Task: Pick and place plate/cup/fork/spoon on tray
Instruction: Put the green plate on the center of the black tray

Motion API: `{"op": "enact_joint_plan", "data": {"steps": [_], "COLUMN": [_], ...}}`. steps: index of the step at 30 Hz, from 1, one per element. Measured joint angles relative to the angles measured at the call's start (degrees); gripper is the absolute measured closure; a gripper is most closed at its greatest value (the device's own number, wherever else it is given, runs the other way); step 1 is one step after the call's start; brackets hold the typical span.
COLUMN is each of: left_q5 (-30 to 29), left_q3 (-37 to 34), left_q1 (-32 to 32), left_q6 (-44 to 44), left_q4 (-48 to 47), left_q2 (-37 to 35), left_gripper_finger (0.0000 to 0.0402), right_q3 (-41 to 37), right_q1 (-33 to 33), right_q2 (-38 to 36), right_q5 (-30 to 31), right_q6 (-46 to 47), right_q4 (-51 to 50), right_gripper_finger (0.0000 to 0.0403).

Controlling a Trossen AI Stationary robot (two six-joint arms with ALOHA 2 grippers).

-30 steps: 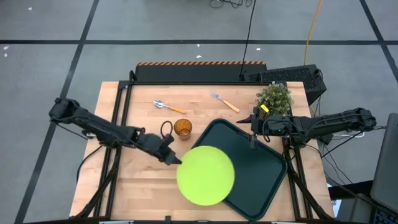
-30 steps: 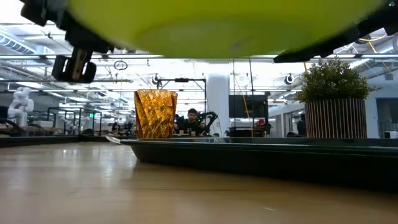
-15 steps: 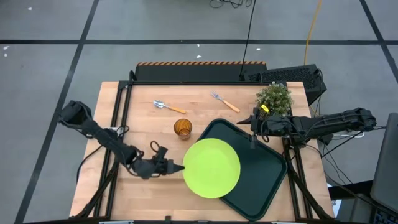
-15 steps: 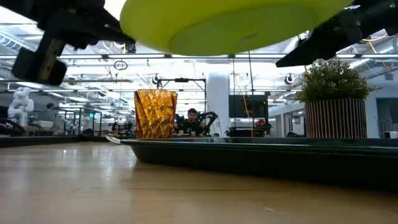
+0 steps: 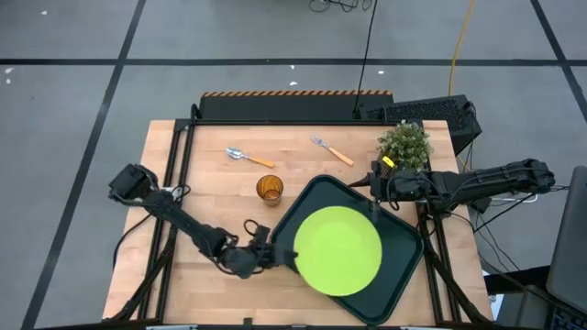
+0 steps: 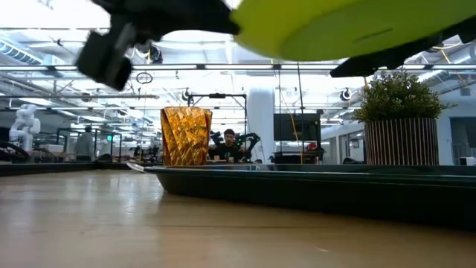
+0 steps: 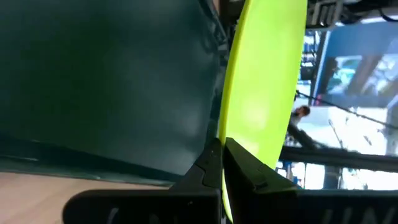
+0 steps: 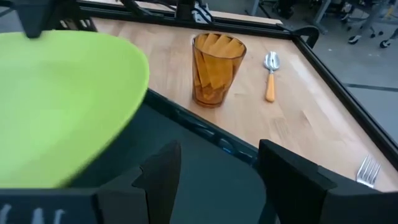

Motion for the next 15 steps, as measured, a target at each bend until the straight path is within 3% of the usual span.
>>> {"op": "enact_joint_plan", "data": {"steps": [9, 15], "left_q5": [0.17, 1.17], "left_q3": [7.59, 10.32], "left_q1": [0.1, 1.78], "left_q6": [-9.7, -10.83], "left_q4": [-1.48, -1.61], "left_q2": [8.97, 12.19], "left_gripper_finger": [0.0401, 0.0401], "right_q3": [-0.02, -0.02], "right_q1": [-0.02, -0.02], "right_q2": [-4.0, -9.36], "right_q5": [0.29, 0.46], "right_q6": [-4.47, -7.48], "right_q4": [-1.56, 0.26], "right_gripper_finger": [0.0193, 0.0193]}}
